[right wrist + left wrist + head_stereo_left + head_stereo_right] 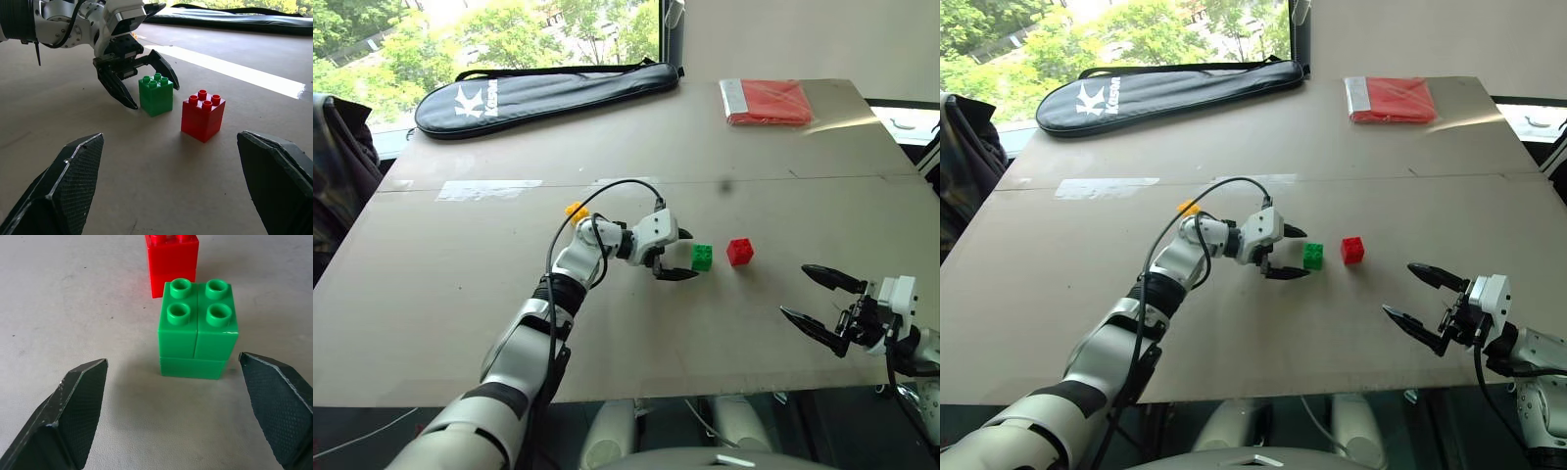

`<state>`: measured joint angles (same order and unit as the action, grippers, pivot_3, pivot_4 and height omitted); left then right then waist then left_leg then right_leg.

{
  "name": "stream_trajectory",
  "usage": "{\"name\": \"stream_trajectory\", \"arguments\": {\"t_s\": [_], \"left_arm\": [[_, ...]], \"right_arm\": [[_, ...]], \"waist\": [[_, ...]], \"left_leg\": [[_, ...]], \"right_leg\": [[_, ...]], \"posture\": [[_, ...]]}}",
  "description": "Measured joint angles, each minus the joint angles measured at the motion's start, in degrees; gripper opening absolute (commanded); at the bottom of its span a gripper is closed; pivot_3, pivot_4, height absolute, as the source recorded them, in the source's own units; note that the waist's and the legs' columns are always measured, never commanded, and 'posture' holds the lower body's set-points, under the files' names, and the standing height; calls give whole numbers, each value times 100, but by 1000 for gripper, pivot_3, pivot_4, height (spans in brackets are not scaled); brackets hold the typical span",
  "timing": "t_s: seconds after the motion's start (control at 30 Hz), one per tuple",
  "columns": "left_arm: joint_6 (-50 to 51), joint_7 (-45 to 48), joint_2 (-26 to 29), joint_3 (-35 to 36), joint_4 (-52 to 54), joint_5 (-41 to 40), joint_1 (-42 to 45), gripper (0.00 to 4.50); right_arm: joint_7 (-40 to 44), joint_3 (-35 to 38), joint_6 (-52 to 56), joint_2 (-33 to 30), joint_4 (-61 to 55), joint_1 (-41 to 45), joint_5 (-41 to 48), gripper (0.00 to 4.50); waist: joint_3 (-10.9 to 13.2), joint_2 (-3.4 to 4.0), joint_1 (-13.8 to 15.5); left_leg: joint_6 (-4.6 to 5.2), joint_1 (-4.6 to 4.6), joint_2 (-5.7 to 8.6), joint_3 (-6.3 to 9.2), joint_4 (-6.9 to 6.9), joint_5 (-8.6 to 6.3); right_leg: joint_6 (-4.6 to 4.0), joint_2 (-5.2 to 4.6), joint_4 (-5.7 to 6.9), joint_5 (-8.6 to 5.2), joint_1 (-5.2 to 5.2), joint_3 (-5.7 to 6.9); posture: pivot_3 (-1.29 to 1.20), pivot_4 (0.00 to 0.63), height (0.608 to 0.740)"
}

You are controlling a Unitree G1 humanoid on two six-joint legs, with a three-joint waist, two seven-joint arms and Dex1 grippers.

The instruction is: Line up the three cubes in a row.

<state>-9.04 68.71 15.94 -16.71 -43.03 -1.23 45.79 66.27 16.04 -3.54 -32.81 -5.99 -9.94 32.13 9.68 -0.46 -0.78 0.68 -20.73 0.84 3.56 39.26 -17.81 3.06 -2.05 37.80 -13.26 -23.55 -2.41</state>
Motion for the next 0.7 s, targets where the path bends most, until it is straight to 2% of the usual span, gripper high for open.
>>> {"name": "stream_trajectory", "arguments": {"t_s": [0.33,0.7], "left_arm": [[266,-404,-284,46,380,-3,-291,4399],[249,-546,-244,78,286,0,-281,4399]], "right_arm": [[5,-17,37,0,-2,1,-11,4500],[68,-30,30,0,5,0,-23,4500]], "waist": [[0,0,2],[0,0,1]], "left_leg": [[0,0,0,0,0,0],[0,1,0,0,0,0]], "right_leg": [[0,0,1,0,0,0],[0,0,1,0,0,0]], "posture": [[0,150,740],[0,150,740]]}}
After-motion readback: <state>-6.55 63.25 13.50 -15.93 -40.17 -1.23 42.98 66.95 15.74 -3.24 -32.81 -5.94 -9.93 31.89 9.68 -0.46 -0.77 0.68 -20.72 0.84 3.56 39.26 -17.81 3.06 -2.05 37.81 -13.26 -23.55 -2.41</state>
